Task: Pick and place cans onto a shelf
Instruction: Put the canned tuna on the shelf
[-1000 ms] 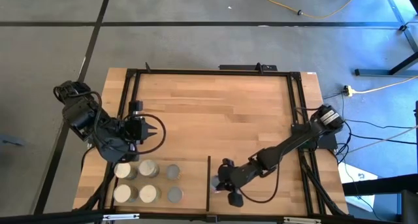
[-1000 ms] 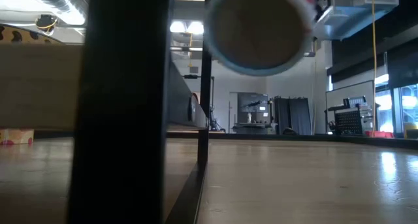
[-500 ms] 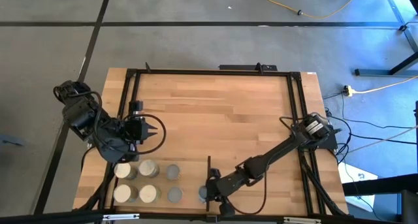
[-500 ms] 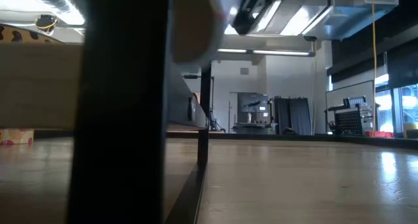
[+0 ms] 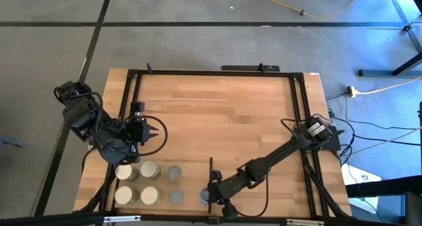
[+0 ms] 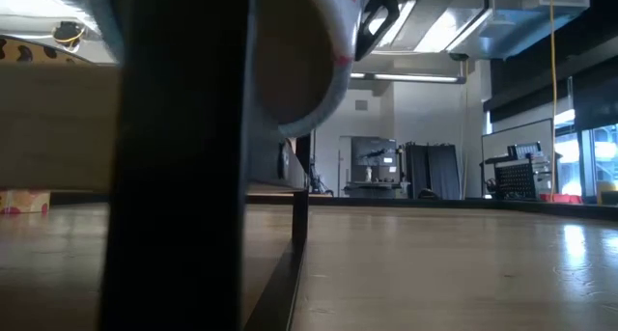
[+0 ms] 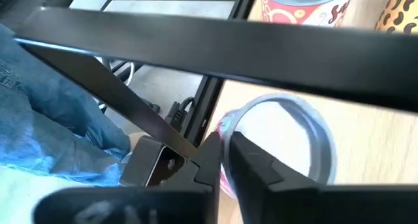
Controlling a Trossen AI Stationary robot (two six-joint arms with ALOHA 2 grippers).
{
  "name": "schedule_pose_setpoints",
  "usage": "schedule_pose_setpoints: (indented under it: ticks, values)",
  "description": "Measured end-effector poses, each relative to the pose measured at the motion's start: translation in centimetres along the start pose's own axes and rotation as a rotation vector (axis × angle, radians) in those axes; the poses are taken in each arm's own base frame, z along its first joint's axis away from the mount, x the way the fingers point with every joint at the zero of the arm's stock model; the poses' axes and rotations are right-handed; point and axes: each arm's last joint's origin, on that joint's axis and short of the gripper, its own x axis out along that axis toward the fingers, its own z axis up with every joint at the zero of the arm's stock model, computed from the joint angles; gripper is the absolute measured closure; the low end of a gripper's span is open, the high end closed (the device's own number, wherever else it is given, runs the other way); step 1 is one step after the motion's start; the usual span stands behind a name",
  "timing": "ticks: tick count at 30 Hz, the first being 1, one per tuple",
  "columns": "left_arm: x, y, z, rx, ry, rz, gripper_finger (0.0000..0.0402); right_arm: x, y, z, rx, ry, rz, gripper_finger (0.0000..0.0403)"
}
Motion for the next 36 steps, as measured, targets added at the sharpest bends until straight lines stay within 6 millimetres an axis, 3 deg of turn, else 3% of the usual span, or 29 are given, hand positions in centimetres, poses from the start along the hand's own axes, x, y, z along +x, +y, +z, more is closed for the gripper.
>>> schedule_pose_setpoints:
  ticks: [6,26,36]
  values:
    - [0.0,0.0,0.0,0.0,0.0,0.0,0.0347,0.0,0.0,0.0,-0.025,-0.003,0.001,0.0348]
    - [0.0,-0.1,0.0,0.0,0.014,-0.031,0.0347,-0.1,-0.1,-0.2,-0.046,0.029,-0.009,0.0343]
    - [0.0,-0.1,-0.1,0.0,0.02,-0.043,0.0347,-3.7,-0.2,-0.5,-0.034,0.23,-0.076,0.0355]
